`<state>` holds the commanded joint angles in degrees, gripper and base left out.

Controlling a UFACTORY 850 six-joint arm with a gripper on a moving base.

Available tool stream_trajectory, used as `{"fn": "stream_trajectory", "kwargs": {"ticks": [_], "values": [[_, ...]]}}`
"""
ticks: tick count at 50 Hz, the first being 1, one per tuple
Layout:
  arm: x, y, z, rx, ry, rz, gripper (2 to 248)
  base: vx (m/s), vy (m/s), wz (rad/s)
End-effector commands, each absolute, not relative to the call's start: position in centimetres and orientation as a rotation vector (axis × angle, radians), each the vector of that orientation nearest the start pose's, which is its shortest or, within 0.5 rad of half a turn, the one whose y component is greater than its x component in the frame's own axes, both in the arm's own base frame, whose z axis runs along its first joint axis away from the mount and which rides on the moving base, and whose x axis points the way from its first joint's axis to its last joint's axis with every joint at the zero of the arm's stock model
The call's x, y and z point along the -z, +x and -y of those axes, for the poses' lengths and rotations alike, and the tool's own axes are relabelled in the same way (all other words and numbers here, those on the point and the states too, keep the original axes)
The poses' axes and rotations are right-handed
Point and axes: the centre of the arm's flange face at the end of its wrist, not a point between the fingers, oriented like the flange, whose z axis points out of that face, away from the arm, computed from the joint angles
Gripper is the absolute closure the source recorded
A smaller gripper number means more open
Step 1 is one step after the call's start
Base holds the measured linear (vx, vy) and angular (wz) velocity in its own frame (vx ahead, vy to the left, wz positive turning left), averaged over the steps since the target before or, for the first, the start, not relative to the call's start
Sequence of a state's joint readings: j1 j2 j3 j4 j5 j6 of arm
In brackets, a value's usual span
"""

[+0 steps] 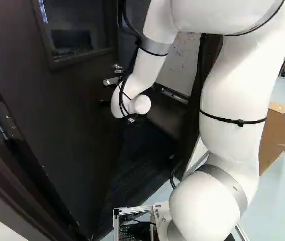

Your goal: Open the door and move inside

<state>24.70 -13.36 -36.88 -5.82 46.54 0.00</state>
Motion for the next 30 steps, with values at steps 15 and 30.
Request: {"fn": "stream_trajectory", "kwargs": {"ticks": [15,30], "values": [[-38.1,43.7,-22.7,1.602,-2.245,0.726,3,0.0,0.0,0.0],[-38.0,43.9,-24.7,1.586,-2.199,0.803,3,0.0,0.0,0.0]]}}
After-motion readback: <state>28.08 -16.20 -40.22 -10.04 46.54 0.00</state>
